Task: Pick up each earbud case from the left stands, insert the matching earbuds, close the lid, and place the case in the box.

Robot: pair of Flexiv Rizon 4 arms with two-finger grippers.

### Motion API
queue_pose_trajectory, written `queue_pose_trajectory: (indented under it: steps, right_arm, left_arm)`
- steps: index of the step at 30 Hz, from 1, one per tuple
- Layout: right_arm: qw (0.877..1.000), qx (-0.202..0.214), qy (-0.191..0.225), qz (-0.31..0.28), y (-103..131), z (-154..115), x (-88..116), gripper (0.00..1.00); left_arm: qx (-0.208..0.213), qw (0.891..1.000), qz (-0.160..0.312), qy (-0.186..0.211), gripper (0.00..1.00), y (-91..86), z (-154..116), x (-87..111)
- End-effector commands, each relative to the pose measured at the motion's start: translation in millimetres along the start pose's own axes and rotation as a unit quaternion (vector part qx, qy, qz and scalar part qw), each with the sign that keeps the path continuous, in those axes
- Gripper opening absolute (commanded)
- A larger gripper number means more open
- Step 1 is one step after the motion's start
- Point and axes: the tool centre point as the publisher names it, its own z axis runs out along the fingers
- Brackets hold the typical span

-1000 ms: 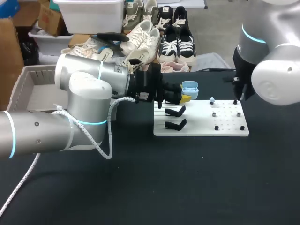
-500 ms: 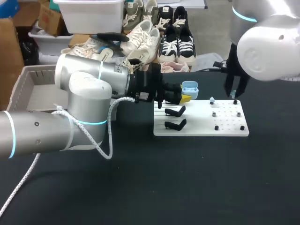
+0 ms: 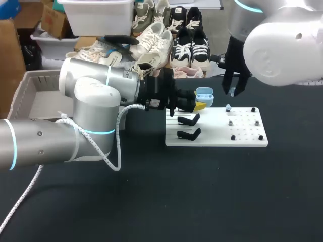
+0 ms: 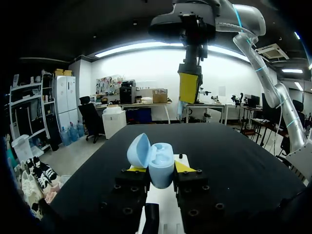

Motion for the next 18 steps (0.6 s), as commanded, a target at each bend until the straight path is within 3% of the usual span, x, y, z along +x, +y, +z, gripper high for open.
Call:
queue_pose_trajectory:
  steps: [1,18]
  right_arm:
    - [1.000,0.011,-0.001,0.000,19.0,-2.0,-2.8,0.00]
    - [1.000,0.012,0.009,-0.010,52.2,14.7,-4.9,0.00]
  left_arm:
    - [-0.002,1.000,0.000,-0.001,0.00,-0.9,0.0,0.3]
    - [-0.002,1.000,0.000,-0.001,0.00,-0.9,0.0,0.3]
